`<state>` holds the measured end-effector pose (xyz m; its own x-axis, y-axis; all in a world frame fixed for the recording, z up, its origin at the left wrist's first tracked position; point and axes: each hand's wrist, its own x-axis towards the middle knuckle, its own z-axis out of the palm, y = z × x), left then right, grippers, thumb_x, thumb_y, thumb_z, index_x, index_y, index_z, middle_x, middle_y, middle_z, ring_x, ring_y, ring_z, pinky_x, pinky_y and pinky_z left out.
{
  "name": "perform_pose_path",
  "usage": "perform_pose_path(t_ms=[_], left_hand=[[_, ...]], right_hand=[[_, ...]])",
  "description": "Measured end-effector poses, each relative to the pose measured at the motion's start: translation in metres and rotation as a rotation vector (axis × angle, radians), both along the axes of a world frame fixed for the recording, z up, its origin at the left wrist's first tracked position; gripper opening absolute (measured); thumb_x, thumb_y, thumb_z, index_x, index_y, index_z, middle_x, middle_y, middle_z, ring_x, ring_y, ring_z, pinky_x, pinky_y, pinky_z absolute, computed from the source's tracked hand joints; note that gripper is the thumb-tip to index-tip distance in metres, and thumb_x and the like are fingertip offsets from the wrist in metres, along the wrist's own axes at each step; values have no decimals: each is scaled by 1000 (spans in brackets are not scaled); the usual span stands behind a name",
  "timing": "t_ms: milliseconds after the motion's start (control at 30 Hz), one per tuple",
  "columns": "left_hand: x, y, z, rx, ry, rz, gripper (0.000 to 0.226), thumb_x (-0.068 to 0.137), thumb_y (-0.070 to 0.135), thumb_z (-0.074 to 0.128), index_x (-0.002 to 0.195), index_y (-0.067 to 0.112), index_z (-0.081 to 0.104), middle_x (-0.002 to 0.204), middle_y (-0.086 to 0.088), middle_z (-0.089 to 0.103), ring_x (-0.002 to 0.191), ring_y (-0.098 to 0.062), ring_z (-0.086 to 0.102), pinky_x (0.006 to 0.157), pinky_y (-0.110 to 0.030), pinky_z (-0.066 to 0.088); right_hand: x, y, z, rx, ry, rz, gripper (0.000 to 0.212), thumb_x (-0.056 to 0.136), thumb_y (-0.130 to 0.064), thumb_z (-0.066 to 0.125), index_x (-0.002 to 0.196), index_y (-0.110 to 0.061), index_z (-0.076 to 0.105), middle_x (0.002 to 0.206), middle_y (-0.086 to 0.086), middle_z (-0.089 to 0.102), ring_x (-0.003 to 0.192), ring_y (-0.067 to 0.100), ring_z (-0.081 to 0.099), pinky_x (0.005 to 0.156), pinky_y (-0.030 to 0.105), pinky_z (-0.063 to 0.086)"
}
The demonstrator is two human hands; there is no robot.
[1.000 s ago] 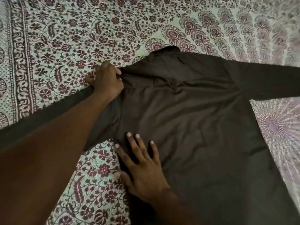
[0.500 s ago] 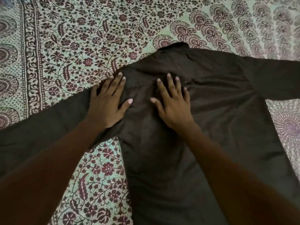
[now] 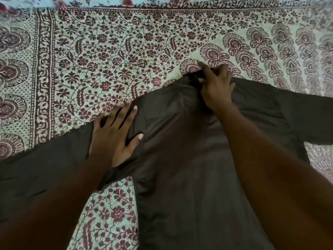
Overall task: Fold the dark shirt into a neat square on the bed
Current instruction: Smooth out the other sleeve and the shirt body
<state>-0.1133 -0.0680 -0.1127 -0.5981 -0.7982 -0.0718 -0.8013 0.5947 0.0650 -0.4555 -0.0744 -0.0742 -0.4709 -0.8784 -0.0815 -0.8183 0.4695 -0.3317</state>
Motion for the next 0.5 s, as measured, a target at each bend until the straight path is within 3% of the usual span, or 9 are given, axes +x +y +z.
perform_pose_path(t_ms=[67, 133, 167, 233, 333, 433, 500], left_hand=[[0, 0, 0, -4, -8, 2, 79, 100, 67, 28, 166, 26, 16, 175, 4, 9, 160, -22, 17, 119, -57, 23], [-1, 0, 1, -14, -23, 3, 79, 100, 67, 28, 166, 25, 17, 175, 3, 10, 159, -23, 19, 118, -56, 25], [-1, 0, 1, -19, -28, 4, 79, 100, 67, 28, 166, 25, 18, 175, 3, 11, 159, -23, 19, 118, -56, 25], [-1, -1, 1, -16, -37, 8, 78, 100, 67, 28, 166, 25, 18, 175, 3, 13, 159, -22, 19, 118, -56, 25], [-2, -1, 1, -11, -46, 11, 78, 100, 66, 28, 166, 25, 18, 175, 3, 14, 159, -23, 19, 118, -57, 26], [-3, 1, 1, -15, -50, 17, 78, 100, 66, 29, 166, 26, 17, 174, 3, 15, 159, -23, 20, 117, -57, 27], [-3, 1, 1, -14, -51, 19, 78, 100, 65, 28, 166, 26, 17, 174, 3, 15, 159, -23, 20, 117, -57, 27]], right_hand=[[-11, -18, 7, 190, -27, 157, 46, 102, -32, 57, 145, -48, 47, 148, 18, 29, 137, 43, 28, 114, 70, 24], [-18, -30, 16, 241, -59, 246, 42, 97, -22, 65, 135, -38, 59, 138, 14, 36, 134, 39, 37, 115, 63, 29], [-19, -33, 19, 177, -24, 265, 33, 96, -18, 64, 127, -30, 64, 130, 13, 42, 126, 38, 46, 109, 58, 37], [-12, -32, 26, -28, 102, 227, 18, 99, -18, 57, 113, -15, 68, 118, 14, 52, 105, 41, 59, 84, 48, 50], [4, -29, 22, -90, 311, 218, 23, 100, -20, 50, 112, -4, 61, 112, 18, 59, 89, 46, 63, 60, 40, 42], [7, -30, 16, -88, 206, 270, 24, 89, -18, 54, 97, 0, 67, 112, 20, 55, 94, 42, 60, 65, 40, 46], [3, -33, 21, -179, 128, 313, 27, 85, -24, 56, 90, -5, 75, 123, 17, 53, 114, 35, 54, 88, 49, 52]])
